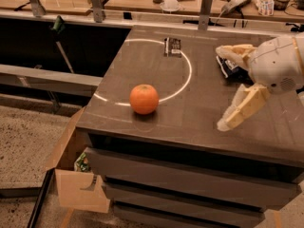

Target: Move orange near rxbar chocolate

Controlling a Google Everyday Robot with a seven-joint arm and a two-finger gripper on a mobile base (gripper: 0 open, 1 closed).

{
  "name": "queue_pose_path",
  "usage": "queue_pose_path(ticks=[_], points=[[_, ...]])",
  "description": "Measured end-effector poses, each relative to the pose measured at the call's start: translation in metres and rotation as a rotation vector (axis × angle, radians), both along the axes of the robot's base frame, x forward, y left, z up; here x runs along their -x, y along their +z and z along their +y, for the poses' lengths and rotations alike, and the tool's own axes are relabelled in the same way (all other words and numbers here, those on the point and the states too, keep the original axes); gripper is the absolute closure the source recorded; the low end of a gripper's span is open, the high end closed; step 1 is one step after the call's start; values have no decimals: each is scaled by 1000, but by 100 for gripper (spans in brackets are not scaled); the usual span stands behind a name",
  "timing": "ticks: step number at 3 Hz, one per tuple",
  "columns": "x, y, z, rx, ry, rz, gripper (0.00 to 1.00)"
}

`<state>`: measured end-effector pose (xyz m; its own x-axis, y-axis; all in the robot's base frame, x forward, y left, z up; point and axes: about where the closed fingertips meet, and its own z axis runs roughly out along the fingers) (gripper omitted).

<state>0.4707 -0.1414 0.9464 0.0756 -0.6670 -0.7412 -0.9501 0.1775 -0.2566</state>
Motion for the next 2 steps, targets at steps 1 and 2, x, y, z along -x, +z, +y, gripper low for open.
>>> queue_pose_path(ticks=[1,2], points=[[-2,1,20,-58,17,-1,0],[-3,0,21,-59,15,-2,0]])
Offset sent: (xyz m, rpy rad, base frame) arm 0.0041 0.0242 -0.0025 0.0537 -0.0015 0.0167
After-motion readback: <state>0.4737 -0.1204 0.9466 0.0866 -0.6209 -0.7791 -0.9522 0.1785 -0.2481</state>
